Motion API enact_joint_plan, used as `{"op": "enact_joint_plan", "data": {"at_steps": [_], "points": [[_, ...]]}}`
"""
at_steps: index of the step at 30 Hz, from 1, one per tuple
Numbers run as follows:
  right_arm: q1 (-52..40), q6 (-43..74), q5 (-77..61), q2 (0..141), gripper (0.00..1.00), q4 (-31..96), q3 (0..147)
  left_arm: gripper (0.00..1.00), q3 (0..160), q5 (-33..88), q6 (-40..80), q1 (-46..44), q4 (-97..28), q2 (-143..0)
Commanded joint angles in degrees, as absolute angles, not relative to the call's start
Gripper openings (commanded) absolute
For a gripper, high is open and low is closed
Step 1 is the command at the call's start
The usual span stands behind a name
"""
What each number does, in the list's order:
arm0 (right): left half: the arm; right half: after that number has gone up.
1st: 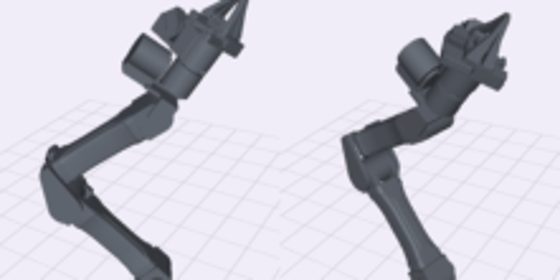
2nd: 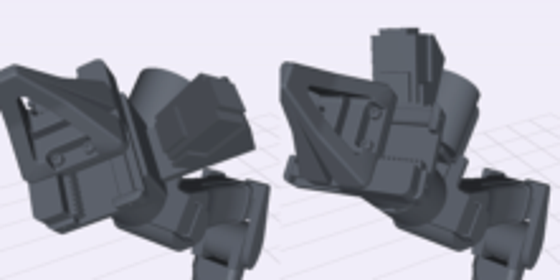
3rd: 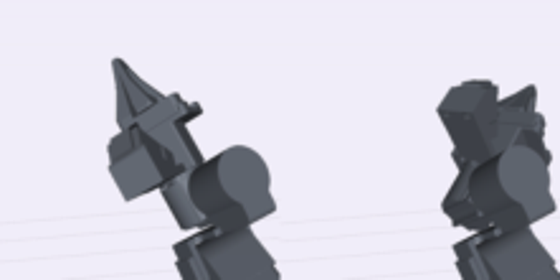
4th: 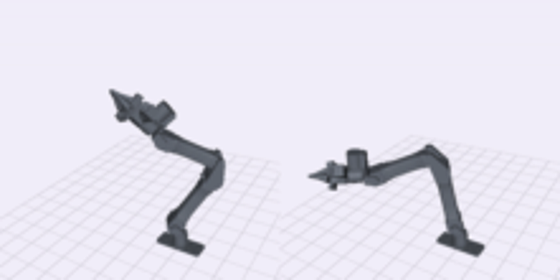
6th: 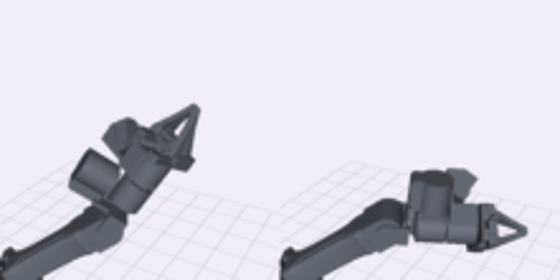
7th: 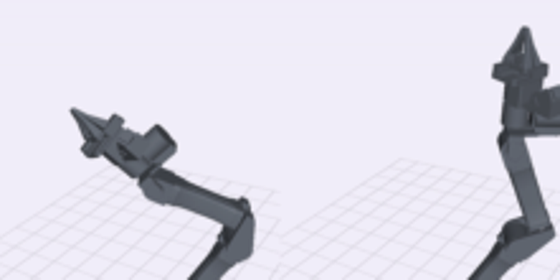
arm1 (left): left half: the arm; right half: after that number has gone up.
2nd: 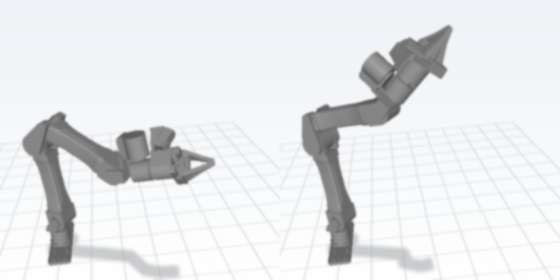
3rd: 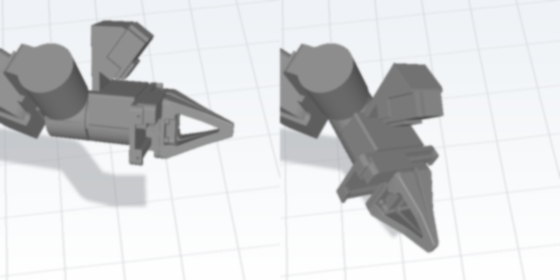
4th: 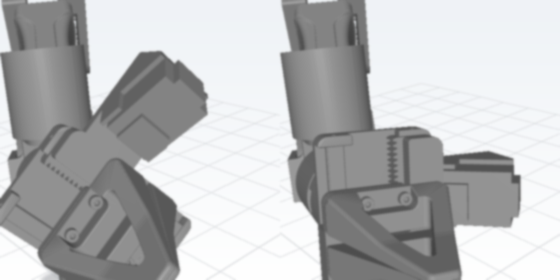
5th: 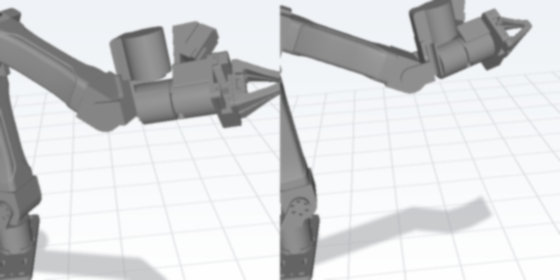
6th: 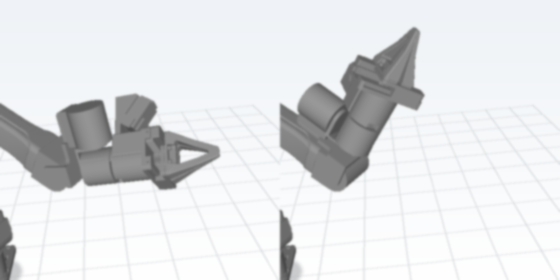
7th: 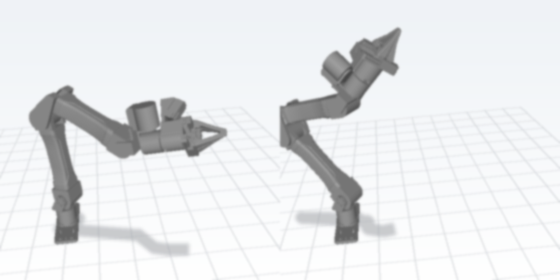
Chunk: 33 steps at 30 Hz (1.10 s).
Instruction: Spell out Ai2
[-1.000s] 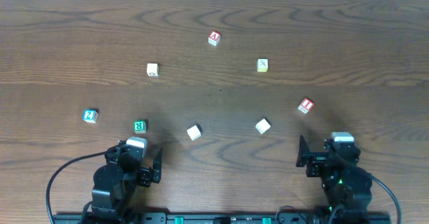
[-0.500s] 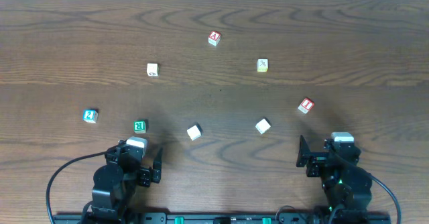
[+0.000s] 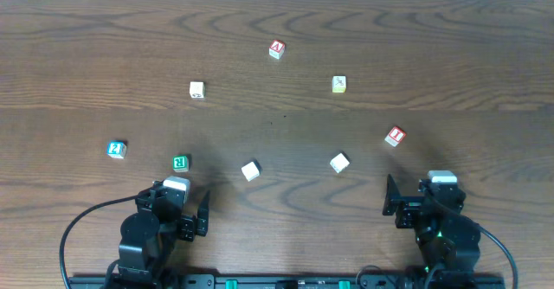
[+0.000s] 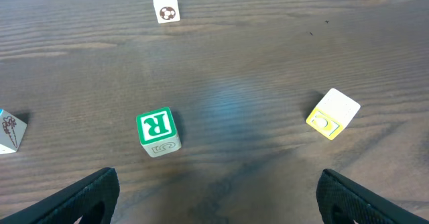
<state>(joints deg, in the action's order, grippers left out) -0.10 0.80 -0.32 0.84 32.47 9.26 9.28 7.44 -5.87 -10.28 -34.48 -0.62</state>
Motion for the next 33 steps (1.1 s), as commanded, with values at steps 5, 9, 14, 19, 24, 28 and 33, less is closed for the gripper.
{"op": "enact_joint_plan", "data": {"at_steps": [5, 9, 14, 19, 24, 28, 33], "points": [[0.40, 0.14, -0.89, 0.32, 0.99, 32.51, 8.51, 0.95, 8.91, 7.05, -6.26, -10.04, -34.41, -0.25], [0.40, 0.14, -0.89, 0.32, 0.99, 32.51, 8.51, 0.95, 8.93, 7.05, -6.24, -10.04, -34.41, -0.25], [0.40, 0.14, -0.89, 0.32, 0.99, 32.53, 8.51, 0.96, 8.93, 7.05, -6.24, -10.04, -34.41, -0.25], [0.40, 0.67, -1.04, 0.32, 0.99, 32.49, 8.51, 0.95, 8.93, 7.05, -6.26, -10.04, -34.44, -0.25], [0.40, 18.48, -7.18, 0.32, 0.99, 31.14, 8.51, 0.95, 8.91, 7.05, -6.24, -10.04, -34.44, -0.25], [0.40, 43.44, -17.17, 0.32, 0.99, 31.83, 8.54, 0.95, 8.91, 7.05, -6.24, -10.04, -34.41, -0.25], [0.40, 50.39, -23.29, 0.32, 0.99, 31.42, 8.58, 0.95, 8.91, 7.05, -6.24, -10.04, -34.41, -0.25]]}}
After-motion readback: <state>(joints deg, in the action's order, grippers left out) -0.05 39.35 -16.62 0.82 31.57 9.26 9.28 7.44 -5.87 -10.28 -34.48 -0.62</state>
